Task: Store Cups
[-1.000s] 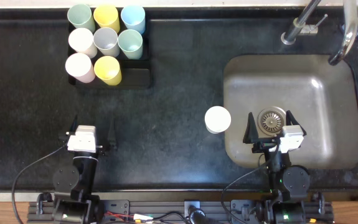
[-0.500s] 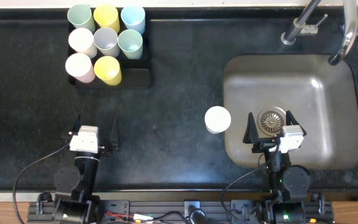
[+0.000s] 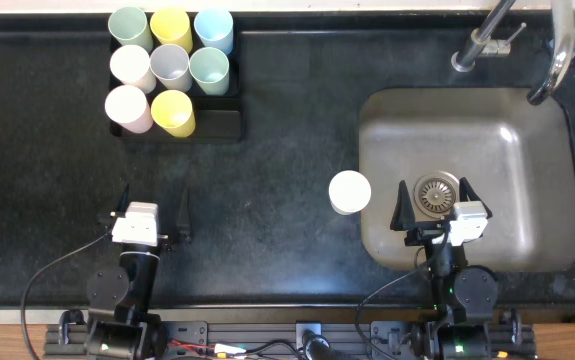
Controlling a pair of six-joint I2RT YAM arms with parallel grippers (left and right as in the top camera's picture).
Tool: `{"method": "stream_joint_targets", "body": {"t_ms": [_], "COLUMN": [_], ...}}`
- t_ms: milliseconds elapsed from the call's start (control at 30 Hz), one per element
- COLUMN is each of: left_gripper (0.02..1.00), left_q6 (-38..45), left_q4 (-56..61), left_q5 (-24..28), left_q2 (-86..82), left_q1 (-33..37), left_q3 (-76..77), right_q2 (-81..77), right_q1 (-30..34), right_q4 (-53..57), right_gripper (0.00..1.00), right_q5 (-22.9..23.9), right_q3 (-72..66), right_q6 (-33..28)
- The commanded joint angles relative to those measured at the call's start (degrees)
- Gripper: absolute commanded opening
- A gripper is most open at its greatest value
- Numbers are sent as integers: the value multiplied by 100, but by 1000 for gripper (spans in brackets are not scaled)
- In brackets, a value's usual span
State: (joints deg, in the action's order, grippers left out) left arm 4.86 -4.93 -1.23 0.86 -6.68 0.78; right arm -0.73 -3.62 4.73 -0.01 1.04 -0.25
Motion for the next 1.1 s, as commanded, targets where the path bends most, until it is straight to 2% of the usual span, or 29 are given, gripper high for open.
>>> {"method": "stream_joint_targets", "body": {"t_ms": [33,300,400,533,767,800,900,1000,1100], "left_gripper": [998,998,998,998,998,998,998,998,998], "left_q6": [-37,-37,-37,-37,-37,-37,-37,-37,-37], "left_q4": [15,15,15,15,15,17,15,15,15], "left_q5": [76,76,76,76,76,76,76,76,76], "left_q2": [-70,-70,-70,-70,-70,-70,-70,-70,-70], "left_q1": [-24,-24,-24,-24,-24,-24,-24,-24,-24], "left_q3": [-33,-33,-33,-33,-33,-33,-33,-33,-33], "right_q2": [48,44,-105,-970,-3941,-4277,-5394,-6210,-6957], "right_q1": [15,15,15,15,-96,-142,-313,-415,-581], "right_q4": [-28,-15,420,1766,5355,5727,6642,6714,6610], "right_gripper": [996,996,998,998,998,998,996,998,998], "right_q5": [-44,-61,-63,-63,-63,-61,-11,199,435], "right_q3": [-76,-13,590,2205,5447,5698,6297,6422,6439], "right_q6": [-13,9,9,4,-7,-72,-796,-1440,-1484]}}
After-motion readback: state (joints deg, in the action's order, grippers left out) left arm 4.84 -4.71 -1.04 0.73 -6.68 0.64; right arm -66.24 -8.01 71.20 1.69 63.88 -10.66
